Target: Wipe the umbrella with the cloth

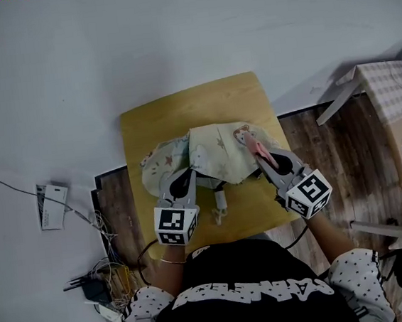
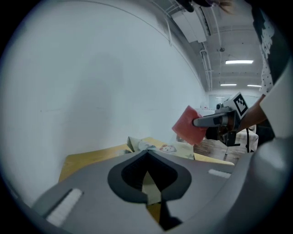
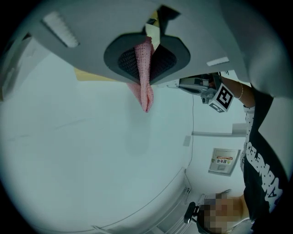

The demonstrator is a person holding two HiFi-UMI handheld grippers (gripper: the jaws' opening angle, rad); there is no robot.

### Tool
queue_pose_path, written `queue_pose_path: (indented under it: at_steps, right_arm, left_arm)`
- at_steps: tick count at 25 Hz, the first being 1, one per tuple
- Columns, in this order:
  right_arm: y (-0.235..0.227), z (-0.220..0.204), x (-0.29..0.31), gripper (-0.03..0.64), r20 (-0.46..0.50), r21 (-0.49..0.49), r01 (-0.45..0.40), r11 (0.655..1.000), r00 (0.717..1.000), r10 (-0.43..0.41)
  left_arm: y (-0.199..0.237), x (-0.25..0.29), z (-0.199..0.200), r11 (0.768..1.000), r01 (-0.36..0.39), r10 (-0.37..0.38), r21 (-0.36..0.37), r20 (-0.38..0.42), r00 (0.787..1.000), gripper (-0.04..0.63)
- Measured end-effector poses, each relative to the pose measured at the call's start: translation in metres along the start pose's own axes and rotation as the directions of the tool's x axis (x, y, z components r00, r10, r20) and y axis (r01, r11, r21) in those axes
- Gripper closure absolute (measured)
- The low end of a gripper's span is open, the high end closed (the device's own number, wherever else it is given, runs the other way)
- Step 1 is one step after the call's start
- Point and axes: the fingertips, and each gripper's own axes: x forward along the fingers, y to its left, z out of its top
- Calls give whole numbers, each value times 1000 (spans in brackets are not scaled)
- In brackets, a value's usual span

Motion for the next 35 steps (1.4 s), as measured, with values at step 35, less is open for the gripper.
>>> queue_pose_path:
  at_steps: [35]
  right_arm:
    - [84,-69,151,583,-406,-271,-422,865,865,295]
  left_arm:
    - [11,-8,-52,998,38,-44,-57,-109,993,594]
